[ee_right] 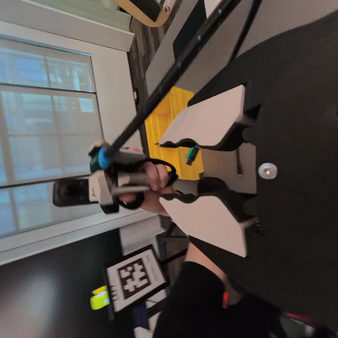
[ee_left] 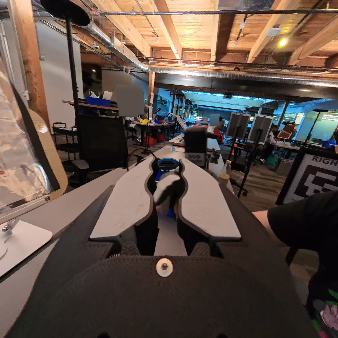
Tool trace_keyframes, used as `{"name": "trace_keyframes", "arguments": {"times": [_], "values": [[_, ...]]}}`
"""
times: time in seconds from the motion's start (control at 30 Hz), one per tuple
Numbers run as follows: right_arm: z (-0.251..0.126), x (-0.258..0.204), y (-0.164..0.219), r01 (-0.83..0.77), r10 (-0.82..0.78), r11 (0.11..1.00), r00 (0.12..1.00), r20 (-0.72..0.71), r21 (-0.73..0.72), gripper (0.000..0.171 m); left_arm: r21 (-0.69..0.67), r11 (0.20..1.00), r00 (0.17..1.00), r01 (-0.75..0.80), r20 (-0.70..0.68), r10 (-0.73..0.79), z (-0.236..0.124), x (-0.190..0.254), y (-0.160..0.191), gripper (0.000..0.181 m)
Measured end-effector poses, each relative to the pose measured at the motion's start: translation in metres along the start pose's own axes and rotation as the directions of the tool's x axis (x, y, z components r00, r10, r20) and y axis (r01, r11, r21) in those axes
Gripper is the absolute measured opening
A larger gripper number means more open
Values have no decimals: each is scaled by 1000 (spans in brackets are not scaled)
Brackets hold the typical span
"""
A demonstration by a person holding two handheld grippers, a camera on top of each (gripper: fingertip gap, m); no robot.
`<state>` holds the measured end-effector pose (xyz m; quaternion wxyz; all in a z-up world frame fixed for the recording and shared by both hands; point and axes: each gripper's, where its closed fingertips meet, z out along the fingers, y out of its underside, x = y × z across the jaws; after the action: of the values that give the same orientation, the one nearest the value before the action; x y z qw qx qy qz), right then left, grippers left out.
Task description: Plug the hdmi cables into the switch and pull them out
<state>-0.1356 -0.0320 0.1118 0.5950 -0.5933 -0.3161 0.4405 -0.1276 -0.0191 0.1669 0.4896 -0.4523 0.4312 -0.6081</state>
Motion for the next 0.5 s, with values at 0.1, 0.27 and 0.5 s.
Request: {"name": "trace_keyframes", "arguments": {"times": [0.1,0.27,0.5], "values": [[-2,15,-12,-52,51,969,999,9,243,48,-20,999,997,29,-73,-30,5,13,4,20],[-36,-2,-46,-72,-17,833,988,155,548,35,-67,996,990,53,-128,-62,14,19,17,20],[-36,-12,-45,153,-202,908,976,87,391,21,-113,993,984,46,-166,-65,17,26,24,20]]}}
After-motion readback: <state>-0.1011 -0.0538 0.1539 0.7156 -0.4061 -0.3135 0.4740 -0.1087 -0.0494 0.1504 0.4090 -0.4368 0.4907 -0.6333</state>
